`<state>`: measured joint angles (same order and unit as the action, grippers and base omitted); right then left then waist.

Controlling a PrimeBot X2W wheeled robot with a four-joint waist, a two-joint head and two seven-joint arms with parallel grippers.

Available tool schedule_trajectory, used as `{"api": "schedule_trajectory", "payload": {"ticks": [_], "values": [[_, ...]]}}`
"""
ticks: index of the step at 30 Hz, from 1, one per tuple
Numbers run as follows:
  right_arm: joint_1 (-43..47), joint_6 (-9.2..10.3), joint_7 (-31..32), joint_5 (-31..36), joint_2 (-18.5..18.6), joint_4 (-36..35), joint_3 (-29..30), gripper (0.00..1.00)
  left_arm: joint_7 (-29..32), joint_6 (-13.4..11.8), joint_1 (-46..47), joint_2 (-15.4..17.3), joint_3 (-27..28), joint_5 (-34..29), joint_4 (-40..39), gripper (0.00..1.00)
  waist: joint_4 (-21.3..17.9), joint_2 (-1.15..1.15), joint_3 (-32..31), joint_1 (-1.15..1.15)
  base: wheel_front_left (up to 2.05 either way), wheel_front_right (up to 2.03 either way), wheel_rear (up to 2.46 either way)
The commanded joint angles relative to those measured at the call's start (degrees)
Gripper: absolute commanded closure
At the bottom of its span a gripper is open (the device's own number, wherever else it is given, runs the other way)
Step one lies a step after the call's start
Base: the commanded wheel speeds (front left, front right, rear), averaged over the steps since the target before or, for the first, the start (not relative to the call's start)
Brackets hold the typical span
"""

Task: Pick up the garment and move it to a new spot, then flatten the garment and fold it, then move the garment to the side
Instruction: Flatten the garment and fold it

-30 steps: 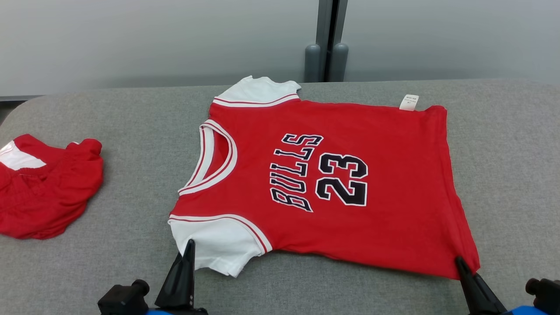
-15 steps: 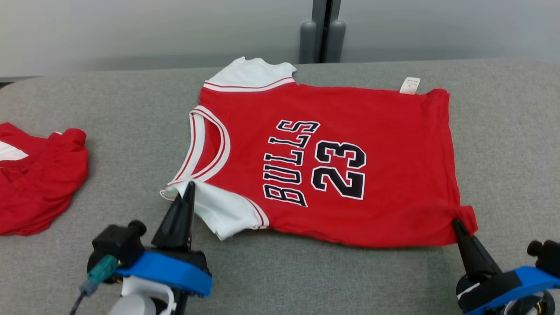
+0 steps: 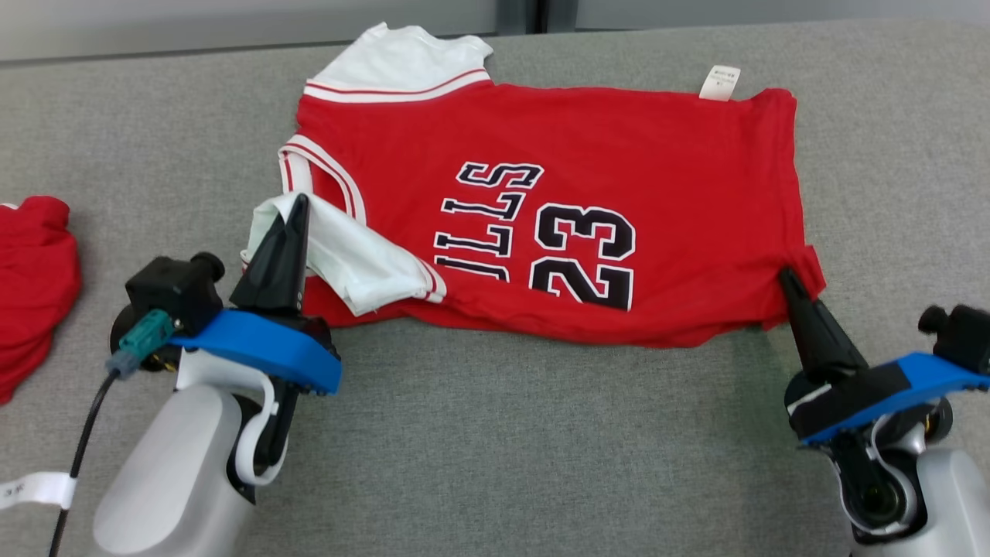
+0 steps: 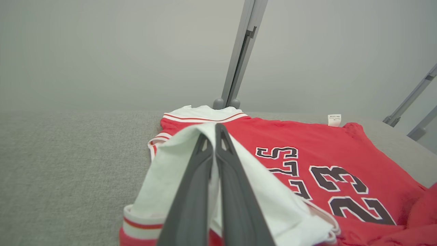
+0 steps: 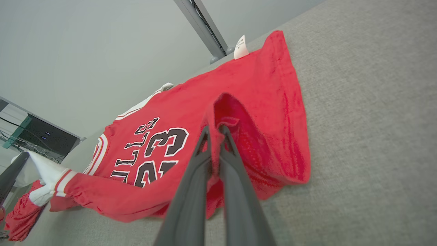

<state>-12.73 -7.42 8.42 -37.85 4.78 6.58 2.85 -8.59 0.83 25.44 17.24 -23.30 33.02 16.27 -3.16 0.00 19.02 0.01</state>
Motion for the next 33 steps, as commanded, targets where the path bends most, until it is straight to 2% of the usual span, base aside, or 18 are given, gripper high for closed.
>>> {"api": "schedule_trajectory", "payload": {"ticks": [1, 8, 9, 10, 11, 12, 21, 26, 33], "values": [[-1.11, -0.14, -0.34, 0.23, 0.19, 0.2, -0.02, 1.0, -0.11, 0.24, 0.98, -0.08, -0.12, -0.38, 0.32, 1.0, 0.07, 0.0, 0.28, -0.01, 0.0, 0.0, 0.0], [-6.55, -0.14, -0.92, 1.16, 0.83, 4.72, -0.57, 1.0, -1.86, 1.85, 6.34, -1.13, -0.3, -0.16, 7.46, 1.0, -0.23, 0.0, 1.74, -0.01, 0.0, 0.0, 0.0], [-7.47, -0.14, -1.34, 1.42, 0.96, 5.95, -0.69, 0.63, -2.47, 2.21, 7.55, -1.76, -0.44, -0.19, 9.27, 1.0, -0.1, 0.0, 1.88, -0.01, 0.0, 0.0, 0.0], [-7.8, -0.14, -1.7, 1.57, 1.1, 6.44, -0.68, 0.04, -2.86, 2.29, 8.09, -1.99, -0.49, -0.26, 10.22, 1.0, 0.0, 0.0, 1.9, -0.01, 0.0, 0.0, 0.0], [-8.05, -0.14, -2.16, 1.85, 1.29, 6.92, -0.67, 0.0, -3.22, 2.36, 8.53, -2.17, -0.49, -0.4, 11.03, 0.51, 0.09, 0.0, 1.86, -0.01, 0.0, 0.0, 0.0], [-8.25, -0.14, -2.66, 2.27, 1.61, 7.27, -0.8, 0.0, -3.67, 2.45, 8.89, -2.41, -0.5, -0.58, 11.8, 0.0, 0.2, 0.0, 1.81, -0.01, 0.0, 0.0, 0.0], [-4.21, -0.14, -6.94, 6.01, 5.39, 8.2, -2.2, 0.0, -6.18, 2.95, 7.58, -3.88, 0.28, -0.82, 15.71, 0.0, 1.34, 0.0, -0.38, -0.01, 0.0, 0.0, 0.0], [-0.96, -0.14, -7.3, 8.39, 7.18, 7.62, -2.7, 0.0, -6.51, 2.32, 3.85, -3.35, 1.09, -1.32, 15.91, 0.0, 1.72, 0.0, -1.75, -0.01, 0.0, 0.0, 0.0], [0.07, -0.14, -7.59, 12.83, 7.56, 8.54, -3.61, 0.0, -6.6, 1.72, -1.47, -2.35, 0.33, -1.95, 16.6, 0.0, 2.2, 0.0, -2.24, -0.01, 0.0, 0.0, 0.0]]}}
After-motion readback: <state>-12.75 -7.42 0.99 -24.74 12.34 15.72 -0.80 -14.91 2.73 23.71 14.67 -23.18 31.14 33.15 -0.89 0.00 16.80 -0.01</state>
